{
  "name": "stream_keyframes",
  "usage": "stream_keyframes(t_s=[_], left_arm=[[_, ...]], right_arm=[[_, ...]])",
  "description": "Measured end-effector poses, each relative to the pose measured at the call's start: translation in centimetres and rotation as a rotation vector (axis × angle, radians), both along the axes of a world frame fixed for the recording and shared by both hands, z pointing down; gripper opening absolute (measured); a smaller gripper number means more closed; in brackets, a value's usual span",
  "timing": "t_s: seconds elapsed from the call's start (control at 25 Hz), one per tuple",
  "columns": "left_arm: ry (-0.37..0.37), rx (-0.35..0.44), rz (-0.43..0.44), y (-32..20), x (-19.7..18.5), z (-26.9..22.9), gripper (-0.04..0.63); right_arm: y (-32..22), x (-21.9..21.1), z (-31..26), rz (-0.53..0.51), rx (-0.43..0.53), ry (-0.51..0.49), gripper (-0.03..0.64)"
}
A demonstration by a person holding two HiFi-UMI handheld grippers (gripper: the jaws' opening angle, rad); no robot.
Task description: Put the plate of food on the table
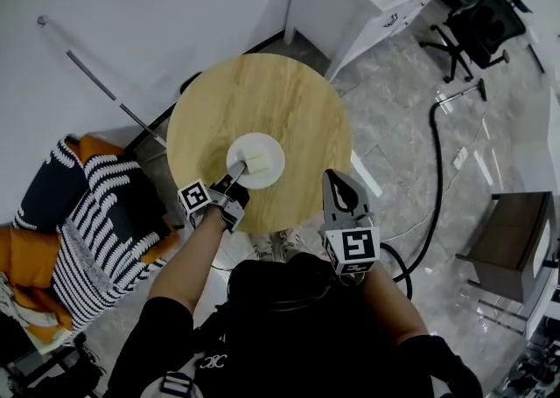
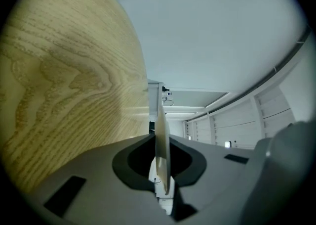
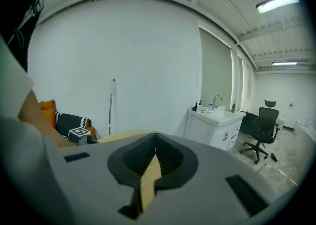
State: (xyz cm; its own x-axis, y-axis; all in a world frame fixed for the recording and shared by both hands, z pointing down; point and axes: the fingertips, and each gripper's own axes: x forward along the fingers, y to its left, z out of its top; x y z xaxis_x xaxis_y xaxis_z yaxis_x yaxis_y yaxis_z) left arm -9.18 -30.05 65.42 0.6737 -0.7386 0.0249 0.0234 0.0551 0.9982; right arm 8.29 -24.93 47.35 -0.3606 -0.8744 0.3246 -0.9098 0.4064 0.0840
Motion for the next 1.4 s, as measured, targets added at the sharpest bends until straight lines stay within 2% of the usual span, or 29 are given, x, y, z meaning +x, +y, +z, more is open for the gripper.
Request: stream_keyframes(t_s=[0.16,0.4,1.4], left_arm=[[-0.1,-0.033,0.031,0.2,-0.1,2.3,0.028],[-0.154,-0.067,0.052,0.2,0.2,3.7,0.027],[-0.212,-0.112,0.076,0.0,0.7,5.8,0.028]], right_arm=[[0.1,0.2,0.2,0.003,-0.005,0.005,0.008],[-0.2,0.6,0.5,0.012,-0.015,0.003,0.008],[-0.1,1.5,1.2,0.023,-0.032,0.001,0.008]])
